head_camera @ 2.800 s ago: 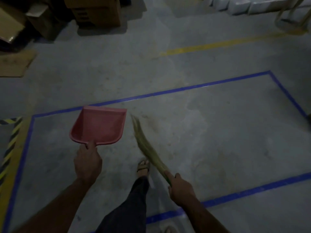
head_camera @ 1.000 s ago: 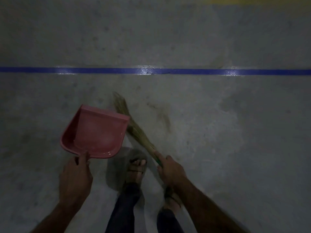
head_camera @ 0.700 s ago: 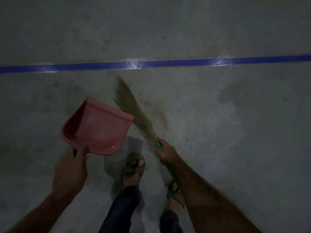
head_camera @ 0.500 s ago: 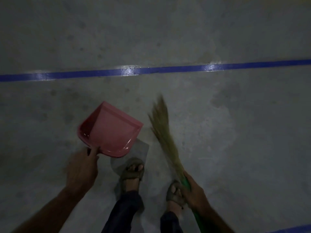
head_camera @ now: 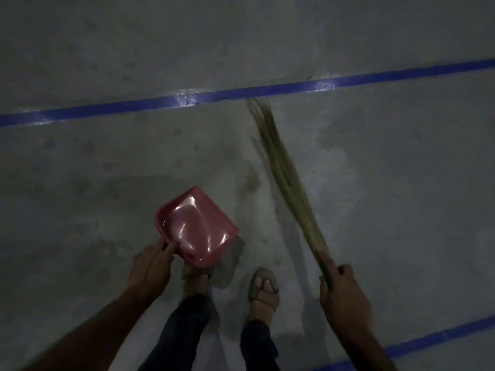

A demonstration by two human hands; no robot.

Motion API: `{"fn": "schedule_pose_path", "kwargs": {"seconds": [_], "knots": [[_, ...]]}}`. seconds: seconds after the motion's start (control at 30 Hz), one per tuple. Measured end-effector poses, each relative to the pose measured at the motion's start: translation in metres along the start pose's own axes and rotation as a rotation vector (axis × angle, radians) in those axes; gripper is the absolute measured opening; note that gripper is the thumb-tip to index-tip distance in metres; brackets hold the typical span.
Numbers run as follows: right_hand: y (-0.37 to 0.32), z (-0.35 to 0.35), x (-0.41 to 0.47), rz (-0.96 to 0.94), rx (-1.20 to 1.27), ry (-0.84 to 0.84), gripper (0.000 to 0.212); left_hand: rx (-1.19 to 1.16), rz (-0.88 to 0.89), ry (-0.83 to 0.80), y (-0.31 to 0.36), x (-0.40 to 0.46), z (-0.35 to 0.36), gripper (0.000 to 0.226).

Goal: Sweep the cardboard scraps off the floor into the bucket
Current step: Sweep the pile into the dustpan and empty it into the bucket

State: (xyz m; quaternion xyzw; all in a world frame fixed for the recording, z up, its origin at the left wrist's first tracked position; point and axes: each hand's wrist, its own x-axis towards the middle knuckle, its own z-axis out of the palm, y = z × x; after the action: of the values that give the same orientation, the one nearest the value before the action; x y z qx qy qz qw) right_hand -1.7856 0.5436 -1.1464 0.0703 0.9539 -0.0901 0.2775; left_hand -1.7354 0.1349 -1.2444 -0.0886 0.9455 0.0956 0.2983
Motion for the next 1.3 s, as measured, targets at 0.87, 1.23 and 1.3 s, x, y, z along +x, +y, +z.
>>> {"fn": "schedule_pose_path", "kwargs": {"seconds": [0.87,1.23,1.3], "knots": [[0.06,0.07,0.087,0.037,0.131,0.097,0.063,0.021,-0.006,0.037,0.022,0.107,0.087,0.046],[0.032,0.092,0.075,-0.341,-0.241,-0.316,0.064,-0.028,-0.033,0.032,0.003,0.103,0.079,0.043],[0.036,0.096,0.049,-0.379,-0.205,-0.329,0.067,-0.046,-0.041,0.019,0.007,0.102,0.08,0.04]]}}
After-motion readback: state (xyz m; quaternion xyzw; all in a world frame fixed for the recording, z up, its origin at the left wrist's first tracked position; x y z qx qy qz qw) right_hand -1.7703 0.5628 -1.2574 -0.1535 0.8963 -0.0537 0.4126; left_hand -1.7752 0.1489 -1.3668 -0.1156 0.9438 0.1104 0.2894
